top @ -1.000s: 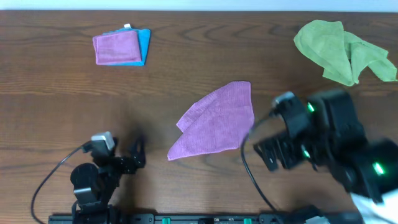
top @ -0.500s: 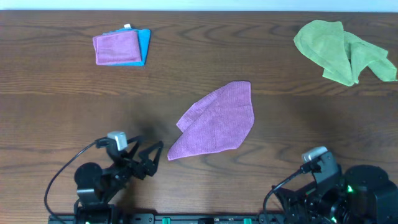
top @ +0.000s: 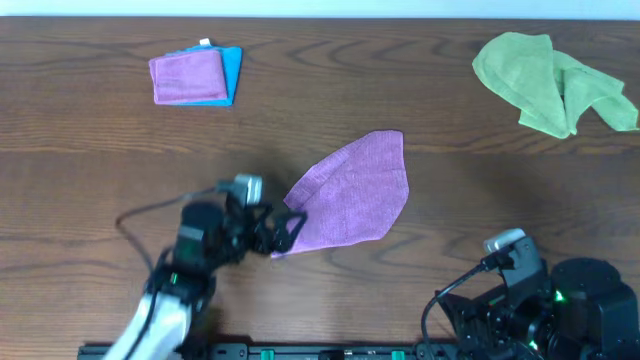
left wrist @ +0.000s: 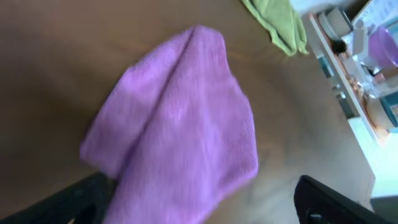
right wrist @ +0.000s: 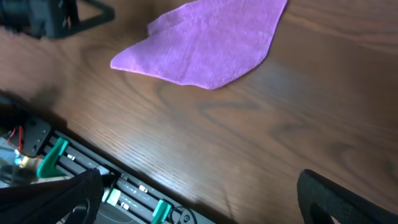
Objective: Fold the cloth
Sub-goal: 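Reach the left gripper to the pink cloth's left corner and grasp it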
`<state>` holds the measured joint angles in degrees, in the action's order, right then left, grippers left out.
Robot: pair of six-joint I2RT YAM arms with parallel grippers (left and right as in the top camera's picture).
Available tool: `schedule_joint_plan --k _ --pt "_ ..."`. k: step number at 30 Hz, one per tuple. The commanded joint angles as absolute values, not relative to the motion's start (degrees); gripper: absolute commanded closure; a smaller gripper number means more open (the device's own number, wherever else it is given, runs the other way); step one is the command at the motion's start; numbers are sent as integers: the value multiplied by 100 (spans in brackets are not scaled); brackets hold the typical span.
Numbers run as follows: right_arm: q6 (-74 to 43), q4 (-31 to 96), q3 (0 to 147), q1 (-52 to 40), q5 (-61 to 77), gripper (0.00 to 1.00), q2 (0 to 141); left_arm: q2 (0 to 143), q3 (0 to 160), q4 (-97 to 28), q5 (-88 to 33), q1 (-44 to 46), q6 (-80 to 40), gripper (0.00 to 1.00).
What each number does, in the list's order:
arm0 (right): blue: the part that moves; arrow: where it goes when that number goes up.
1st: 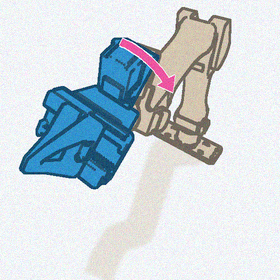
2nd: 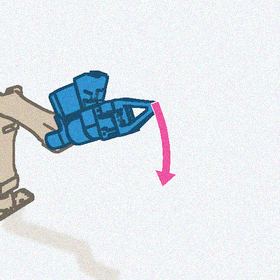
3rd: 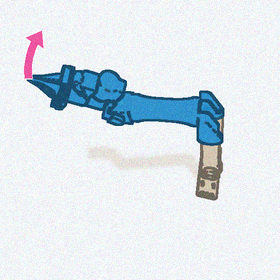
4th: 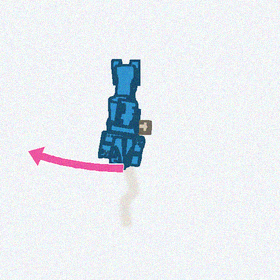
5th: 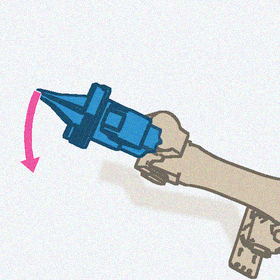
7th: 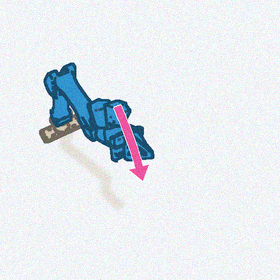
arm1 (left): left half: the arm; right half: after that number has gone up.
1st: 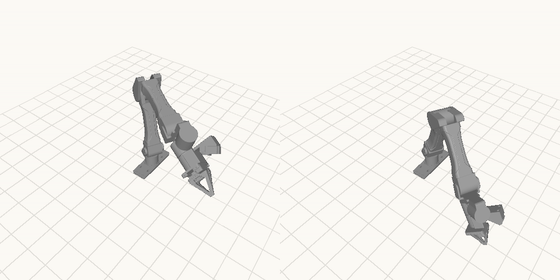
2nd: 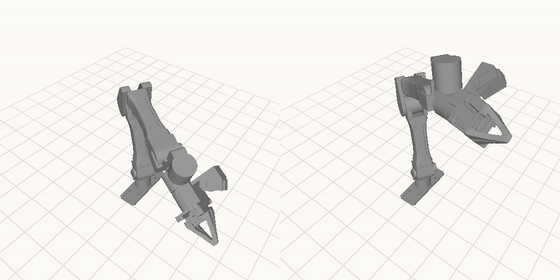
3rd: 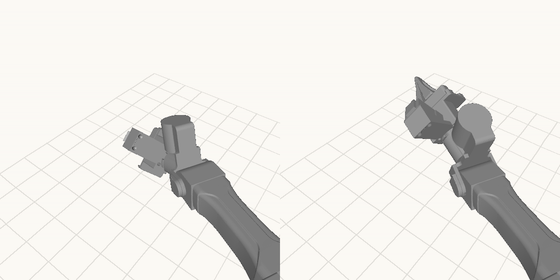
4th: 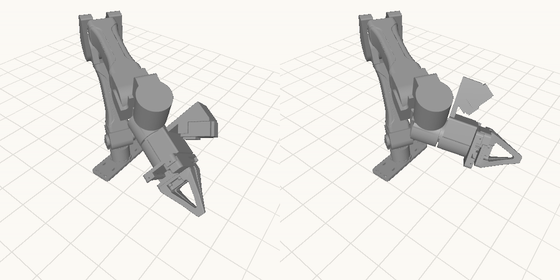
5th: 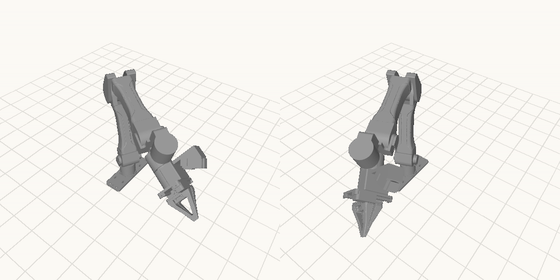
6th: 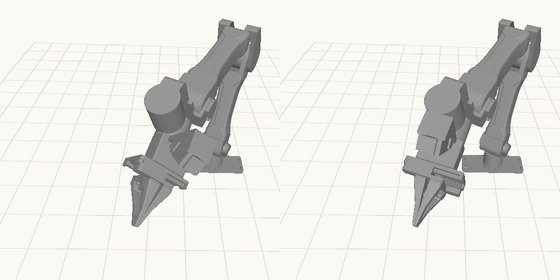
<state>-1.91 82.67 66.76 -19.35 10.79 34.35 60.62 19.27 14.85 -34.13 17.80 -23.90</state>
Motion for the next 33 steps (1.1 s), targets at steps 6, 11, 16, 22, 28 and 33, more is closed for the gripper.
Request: schedule_joint_plan --k 6,11,16,22,28,33 --pt "-475 8226 6659 -1957 475 1 3450 8145 3997 790 -4056 1802 -1522 55" --pt "-729 8130 6659 -1955 -47 1 3452 8584 4477 799 -4025 1802 -1651 94" --pt "-1127 8001 6657 -1951 -663 1 3487 8573 4475 821 -4023 1798 -2014 94" --pt "-1177 7878 6657 -1951 -779 1 3568 8617 4475 -360 -3468 1955 -1157 94" --pt "-1179 7784 6657 -1951 -814 1 3811 8619 4477 -764 -2665 2150 -1028 95" --pt "-1179 7787 6657 -1953 -810 1 4163 8619 4477 -1168 -2141 2287 -928 95"
